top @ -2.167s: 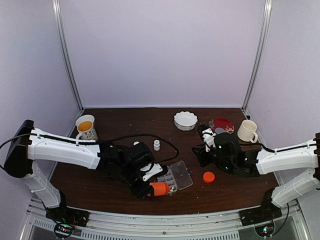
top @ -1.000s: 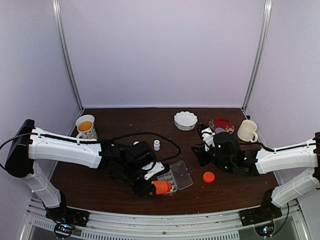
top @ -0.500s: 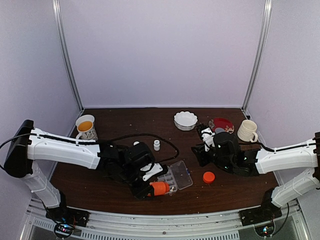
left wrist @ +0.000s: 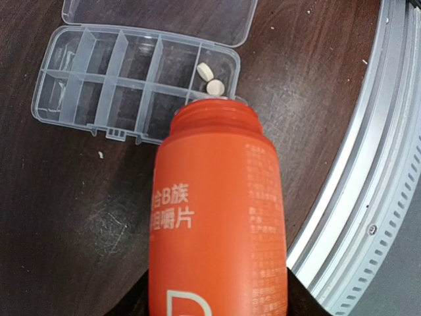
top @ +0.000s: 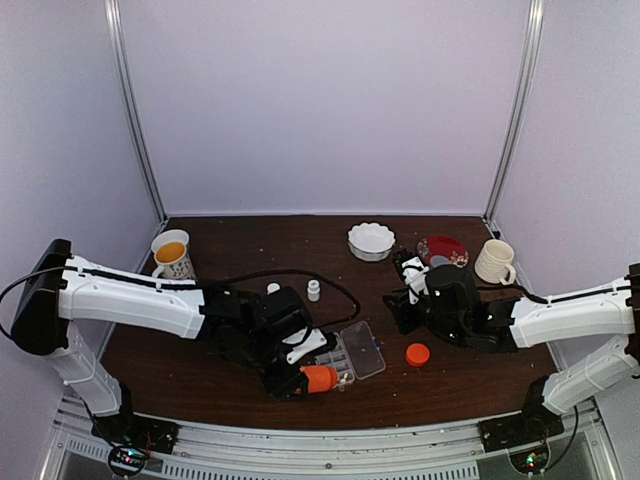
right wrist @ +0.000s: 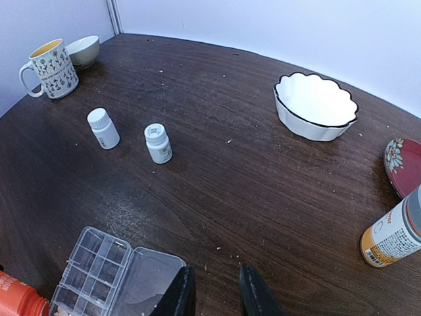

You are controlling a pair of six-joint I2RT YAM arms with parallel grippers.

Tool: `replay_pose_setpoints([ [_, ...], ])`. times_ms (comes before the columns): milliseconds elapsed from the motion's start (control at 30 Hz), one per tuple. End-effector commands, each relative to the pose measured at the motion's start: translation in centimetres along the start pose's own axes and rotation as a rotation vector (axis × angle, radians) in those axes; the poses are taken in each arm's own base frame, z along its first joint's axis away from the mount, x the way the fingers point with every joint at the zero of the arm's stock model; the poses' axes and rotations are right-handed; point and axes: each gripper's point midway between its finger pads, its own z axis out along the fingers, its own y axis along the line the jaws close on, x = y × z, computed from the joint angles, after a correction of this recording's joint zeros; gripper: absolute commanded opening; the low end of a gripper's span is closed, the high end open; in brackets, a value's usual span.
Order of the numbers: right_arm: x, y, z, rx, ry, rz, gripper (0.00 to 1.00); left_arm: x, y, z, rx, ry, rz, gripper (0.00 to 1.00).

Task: Sort the pills into containers
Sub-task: Pour the pill into the compartment of the pill container.

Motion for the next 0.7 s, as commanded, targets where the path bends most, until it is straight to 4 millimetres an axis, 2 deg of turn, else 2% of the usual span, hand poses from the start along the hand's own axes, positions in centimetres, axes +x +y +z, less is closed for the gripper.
replay_pose_setpoints([
  [0, -1.2, 0.1, 0.1, -0.004, -0.021, 0.006, 0.24, -1.2, -0.4, 0.0, 0.009, -0.04, 0.021, 0.0],
  [200, -1.2, 0.1, 0.1, -0.003, -0.019, 0.006, 0.24, -2.2, -0.5, -1.4, 0.002, -0.1, 0.026, 0.0],
  [400, -1.2, 0.1, 0.1, -0.002, -0.021, 0.005, 0.24, -2.7, -0.5, -1.6, 0.012, -0.176, 0.023, 0.0],
  [600, -1.2, 0.1, 0.1, -0.001, -0.02, 0.004, 0.24, -3.5, -0.9, -2.0, 0.045, -0.306, 0.037, 0.0],
  [667, -1.2, 0.0, 0.0, 0.002, -0.02, 0.004, 0.24, -4.0, -1.3, -2.8, 0.071, -0.385, 0.048, 0.0],
])
